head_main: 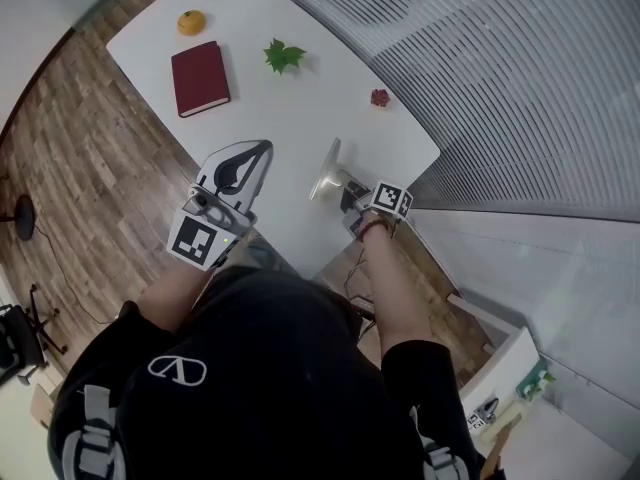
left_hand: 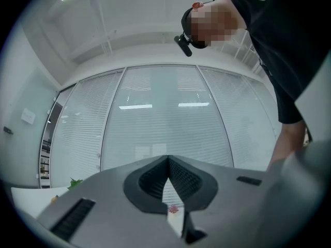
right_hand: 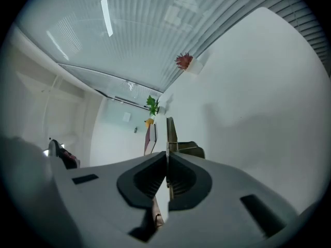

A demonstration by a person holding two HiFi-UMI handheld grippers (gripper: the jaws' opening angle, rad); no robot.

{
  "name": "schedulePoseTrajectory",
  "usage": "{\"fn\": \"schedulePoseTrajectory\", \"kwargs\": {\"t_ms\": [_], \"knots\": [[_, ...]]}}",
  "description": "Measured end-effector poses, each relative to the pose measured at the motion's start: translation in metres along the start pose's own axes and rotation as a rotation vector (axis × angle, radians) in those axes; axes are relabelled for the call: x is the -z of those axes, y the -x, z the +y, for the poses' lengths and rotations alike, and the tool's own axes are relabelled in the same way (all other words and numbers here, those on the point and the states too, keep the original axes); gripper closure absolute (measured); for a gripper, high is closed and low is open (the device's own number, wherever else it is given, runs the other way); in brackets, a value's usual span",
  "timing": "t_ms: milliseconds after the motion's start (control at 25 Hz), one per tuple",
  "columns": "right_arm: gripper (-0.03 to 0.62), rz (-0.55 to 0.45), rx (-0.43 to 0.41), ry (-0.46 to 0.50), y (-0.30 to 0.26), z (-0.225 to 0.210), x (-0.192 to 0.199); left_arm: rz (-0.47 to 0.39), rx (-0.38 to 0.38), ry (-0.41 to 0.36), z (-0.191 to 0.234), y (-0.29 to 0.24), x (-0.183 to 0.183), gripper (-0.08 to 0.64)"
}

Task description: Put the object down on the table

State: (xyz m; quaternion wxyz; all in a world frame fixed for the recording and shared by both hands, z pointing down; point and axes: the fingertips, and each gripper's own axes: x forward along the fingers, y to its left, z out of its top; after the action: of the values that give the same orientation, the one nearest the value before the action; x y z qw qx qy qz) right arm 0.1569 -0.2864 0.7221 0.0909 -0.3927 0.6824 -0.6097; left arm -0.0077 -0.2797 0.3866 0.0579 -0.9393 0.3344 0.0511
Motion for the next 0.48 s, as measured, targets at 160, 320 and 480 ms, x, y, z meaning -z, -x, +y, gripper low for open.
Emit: {"fn": "schedulePoseTrajectory", "kwargs": {"t_ms": [160, 320, 480], "knots": [[0.588, 0.052, 0.039, -0.02, -0.013, -0.016, 0.004, 0.0, -0.002, 0.001, -0.001, 0.0, 0.002, 0.554], [0.588, 0.088, 0.058, -0.039, -0.022, -0.027, 0.01, 0.024, -0.006, 0.01, 0.0, 0.003, 0.01, 0.554], [0.588, 0.097, 0.06, -0.054, -0.028, -0.029, 0.012, 0.034, -0.008, 0.008, 0.001, 0.005, 0.013, 0.554]]}}
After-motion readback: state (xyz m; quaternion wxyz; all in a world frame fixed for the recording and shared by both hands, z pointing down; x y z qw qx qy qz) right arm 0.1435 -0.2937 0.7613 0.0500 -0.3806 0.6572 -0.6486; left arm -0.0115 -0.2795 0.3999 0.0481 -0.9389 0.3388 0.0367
